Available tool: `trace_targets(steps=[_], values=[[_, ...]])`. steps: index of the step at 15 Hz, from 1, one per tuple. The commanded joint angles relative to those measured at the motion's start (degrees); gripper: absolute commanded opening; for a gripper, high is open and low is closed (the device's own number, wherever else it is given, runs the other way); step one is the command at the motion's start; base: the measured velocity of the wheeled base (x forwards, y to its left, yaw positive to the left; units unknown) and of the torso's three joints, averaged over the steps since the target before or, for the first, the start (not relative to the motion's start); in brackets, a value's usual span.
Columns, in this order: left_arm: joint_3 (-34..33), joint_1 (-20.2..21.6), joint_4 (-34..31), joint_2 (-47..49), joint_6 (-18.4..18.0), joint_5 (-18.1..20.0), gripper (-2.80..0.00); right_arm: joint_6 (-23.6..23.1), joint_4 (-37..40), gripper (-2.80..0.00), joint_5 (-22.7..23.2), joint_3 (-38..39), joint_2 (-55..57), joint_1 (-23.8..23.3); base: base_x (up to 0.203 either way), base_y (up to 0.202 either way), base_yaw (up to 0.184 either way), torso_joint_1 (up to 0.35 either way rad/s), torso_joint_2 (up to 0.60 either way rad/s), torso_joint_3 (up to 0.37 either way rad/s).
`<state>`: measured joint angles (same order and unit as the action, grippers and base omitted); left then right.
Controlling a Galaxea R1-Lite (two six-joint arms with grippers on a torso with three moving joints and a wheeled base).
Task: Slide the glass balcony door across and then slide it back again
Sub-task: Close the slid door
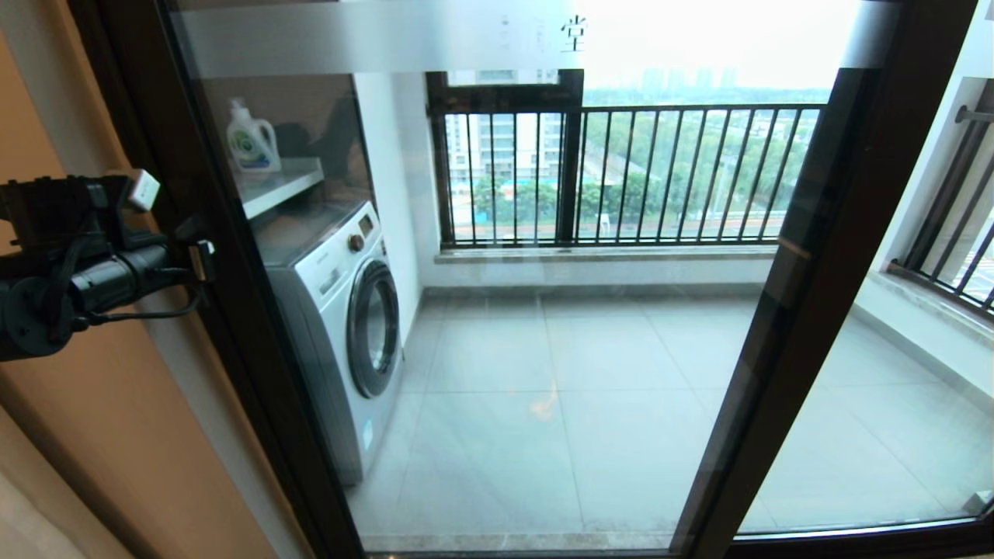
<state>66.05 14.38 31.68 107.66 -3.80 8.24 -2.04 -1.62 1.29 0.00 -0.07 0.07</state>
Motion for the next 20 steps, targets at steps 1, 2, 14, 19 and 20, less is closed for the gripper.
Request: trace_targets(steps=[1,2,14,19,20], values=[[0.56,0.62,0.32,0.4,-0.38,0.02,-2.8,0.01,-0.05,-2.8,0.03,0.7,0.07,0.01,0.0,0.0,0.0,0.0,0.0,0.0],[0.57,0.65,0.37,0.35,-0.41,0.02,-2.8,-0.07,-0.05,-2.8,0.03,0.7,0.07,0.01,0.0,0.0,0.0,0.0,0.0,0.0],[-3.92,10.48,-0.14,-13.5,0.74,14.12,-2.8,0.01,-0.05,-2.8,0.03,0.7,0.07,0.01,0.0,0.0,0.0,0.0,0.0,0.0],[-9.0,11.54,-0.51,-8.45,0.96,22.7,-2.8,0.01,-0.05,-2.8,0.03,0.7,0.07,0.01,0.0,0.0,0.0,0.0,0.0,0.0],[-9.19,11.73,-0.08,-7.16,1.04,22.76,-2.8,0.01,-0.05,-2.8,0.03,0.7,0.07,0.01,0.0,0.0,0.0,0.0,0.0,0.0]])
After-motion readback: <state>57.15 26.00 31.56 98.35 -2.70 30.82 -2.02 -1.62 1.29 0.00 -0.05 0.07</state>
